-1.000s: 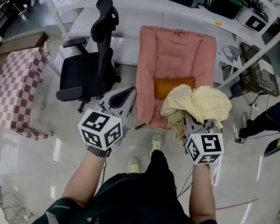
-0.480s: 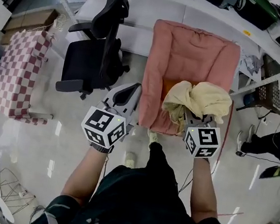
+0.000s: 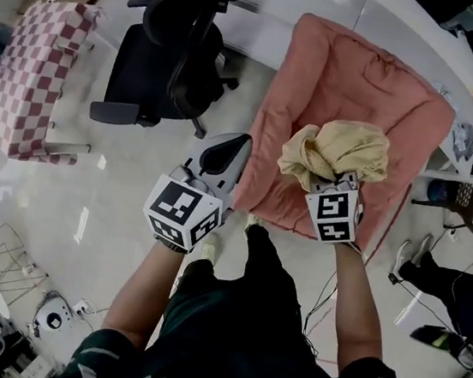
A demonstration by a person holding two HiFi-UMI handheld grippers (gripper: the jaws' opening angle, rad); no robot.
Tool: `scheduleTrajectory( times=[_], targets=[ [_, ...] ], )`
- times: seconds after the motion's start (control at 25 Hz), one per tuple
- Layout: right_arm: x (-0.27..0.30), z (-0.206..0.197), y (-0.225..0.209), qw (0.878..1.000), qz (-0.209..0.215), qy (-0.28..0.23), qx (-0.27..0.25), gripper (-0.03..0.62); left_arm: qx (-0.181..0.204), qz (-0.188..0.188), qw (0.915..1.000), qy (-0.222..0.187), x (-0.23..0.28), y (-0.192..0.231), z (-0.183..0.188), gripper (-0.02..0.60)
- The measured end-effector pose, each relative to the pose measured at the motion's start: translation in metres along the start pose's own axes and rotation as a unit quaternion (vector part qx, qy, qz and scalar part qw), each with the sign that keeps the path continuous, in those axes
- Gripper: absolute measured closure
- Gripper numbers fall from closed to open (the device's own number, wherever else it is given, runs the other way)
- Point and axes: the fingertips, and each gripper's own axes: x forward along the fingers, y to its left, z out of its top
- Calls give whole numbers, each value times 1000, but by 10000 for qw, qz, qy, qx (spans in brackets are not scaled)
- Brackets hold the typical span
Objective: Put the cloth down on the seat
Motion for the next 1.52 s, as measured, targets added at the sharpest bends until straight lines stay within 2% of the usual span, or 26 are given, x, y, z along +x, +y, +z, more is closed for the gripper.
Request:
scheduleTrajectory(
  times=[0.08,0.2,0.44,0.56,0.64,0.68,0.88,0.96,1.0,1.04,1.12,1.32,1.52],
  targets=[
    [29,-7,3,9978,188,288,-568,516,-92,188,9998,62,9,15,-9,575],
    [70,-16,15,9863,496,537,-1478,516,-270,400,9987,138,19,35,-24,576],
    [130,-37,45,9559,1054,686,-2654,516,-417,675,9967,152,34,65,-49,575],
    [151,-55,59,9332,1273,738,-3280,516,-476,760,9958,158,44,75,-62,576],
    [162,-69,72,9091,1418,790,-3836,516,-529,811,9951,192,47,80,-71,576],
    [167,-77,78,8934,1495,825,-4155,516,-565,835,9947,215,48,82,-75,576],
    [182,-115,104,7937,1767,1014,-5731,516,-746,959,9920,334,49,95,-91,576],
    [188,-131,111,7667,1914,1110,-6027,514,-776,997,9913,364,49,100,-96,575],
    [191,-139,114,7578,2003,1162,-6100,514,-788,1012,9910,378,50,102,-99,576],
    [194,-148,115,7527,2088,1217,-6124,513,-797,1023,9908,395,51,104,-101,575],
    [200,-162,115,7545,2217,1331,-6033,511,-811,1030,9904,434,53,105,-106,577],
    [217,-190,106,7811,2373,1669,-5530,511,-839,996,9900,535,59,107,-119,575],
    [231,-222,82,7996,2451,2511,-4873,509,-822,950,9901,621,66,105,-128,575]
  ],
)
